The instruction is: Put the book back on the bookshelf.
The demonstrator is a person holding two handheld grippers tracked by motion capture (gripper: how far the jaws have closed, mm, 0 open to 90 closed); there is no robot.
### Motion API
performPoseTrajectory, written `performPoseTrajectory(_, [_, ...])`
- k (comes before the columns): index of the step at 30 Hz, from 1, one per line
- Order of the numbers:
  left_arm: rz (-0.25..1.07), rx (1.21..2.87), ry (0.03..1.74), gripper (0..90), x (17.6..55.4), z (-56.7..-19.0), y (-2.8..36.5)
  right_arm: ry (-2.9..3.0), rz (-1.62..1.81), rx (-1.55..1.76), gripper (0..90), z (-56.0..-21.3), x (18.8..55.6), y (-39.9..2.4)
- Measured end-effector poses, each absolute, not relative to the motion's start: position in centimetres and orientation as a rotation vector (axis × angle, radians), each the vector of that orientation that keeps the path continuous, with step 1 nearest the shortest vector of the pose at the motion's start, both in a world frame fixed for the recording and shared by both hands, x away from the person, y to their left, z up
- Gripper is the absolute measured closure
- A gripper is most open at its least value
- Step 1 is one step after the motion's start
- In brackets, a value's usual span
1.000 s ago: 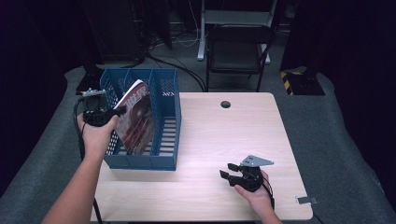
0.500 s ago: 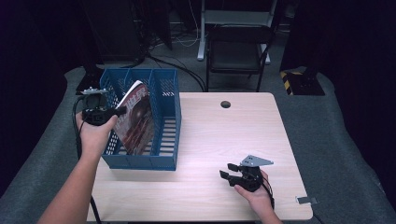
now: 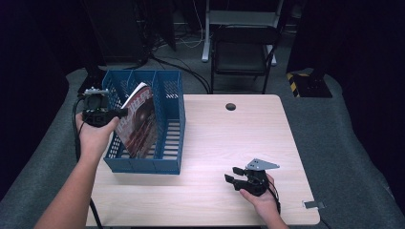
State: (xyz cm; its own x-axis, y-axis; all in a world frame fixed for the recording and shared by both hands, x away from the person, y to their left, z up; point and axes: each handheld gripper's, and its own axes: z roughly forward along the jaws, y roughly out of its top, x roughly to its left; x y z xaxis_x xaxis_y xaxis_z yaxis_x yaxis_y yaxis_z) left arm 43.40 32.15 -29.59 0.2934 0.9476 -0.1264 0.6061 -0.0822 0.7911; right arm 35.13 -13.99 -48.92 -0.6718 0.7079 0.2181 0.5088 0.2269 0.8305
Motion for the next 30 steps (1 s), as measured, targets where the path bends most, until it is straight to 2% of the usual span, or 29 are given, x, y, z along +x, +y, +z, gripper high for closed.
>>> performPoseTrajectory(11, [0.579, 1.76, 1.406, 84.2, 43.6, -29.6, 31.8, 2.291, 1.424, 1.157, 50.0, -48.9, 35.1, -14.0])
performPoseTrajectory(30, [0.659, 1.649, 1.471, 84.3, 46.5, -29.5, 31.9, 2.277, 1.436, 1.163, 50.1, -48.7, 35.0, -14.4])
